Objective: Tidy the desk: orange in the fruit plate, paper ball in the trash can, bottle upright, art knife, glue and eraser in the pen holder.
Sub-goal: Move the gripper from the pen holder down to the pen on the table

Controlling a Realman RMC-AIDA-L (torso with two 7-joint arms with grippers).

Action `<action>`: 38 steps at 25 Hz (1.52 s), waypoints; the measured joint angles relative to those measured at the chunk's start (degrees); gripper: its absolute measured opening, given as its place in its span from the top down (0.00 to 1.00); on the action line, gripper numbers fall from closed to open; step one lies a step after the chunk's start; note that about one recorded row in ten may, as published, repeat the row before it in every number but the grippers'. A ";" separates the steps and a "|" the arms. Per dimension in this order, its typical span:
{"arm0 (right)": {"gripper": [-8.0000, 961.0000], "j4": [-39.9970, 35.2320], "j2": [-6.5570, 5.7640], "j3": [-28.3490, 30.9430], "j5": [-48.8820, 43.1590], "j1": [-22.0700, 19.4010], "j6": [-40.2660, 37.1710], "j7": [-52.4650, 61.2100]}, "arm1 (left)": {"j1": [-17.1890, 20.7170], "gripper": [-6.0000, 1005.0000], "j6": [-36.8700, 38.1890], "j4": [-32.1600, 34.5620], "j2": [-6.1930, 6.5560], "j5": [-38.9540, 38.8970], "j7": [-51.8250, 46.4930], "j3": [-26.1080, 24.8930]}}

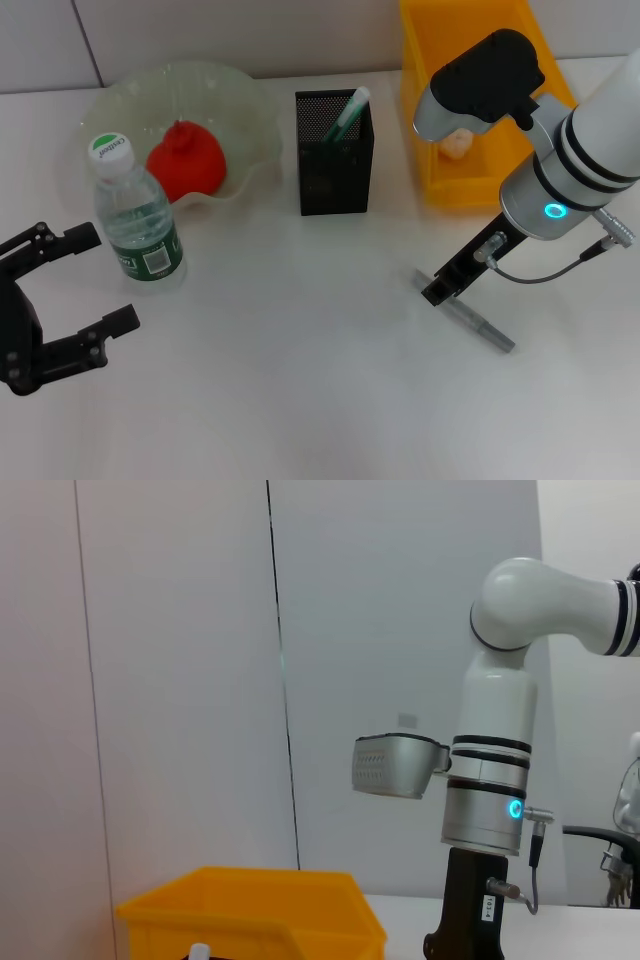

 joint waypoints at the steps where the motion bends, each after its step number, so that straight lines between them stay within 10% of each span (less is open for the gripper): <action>1: 0.56 0.00 0.00 0.00 0.00 0.00 0.00 0.00 | 0.00 0.17 0.00 0.00 0.00 0.00 0.00 0.00; 38: 0.56 5.60 0.00 -0.54 -0.73 1.40 3.24 0.46 | 0.18 0.17 0.27 0.14 0.00 0.10 0.23 0.00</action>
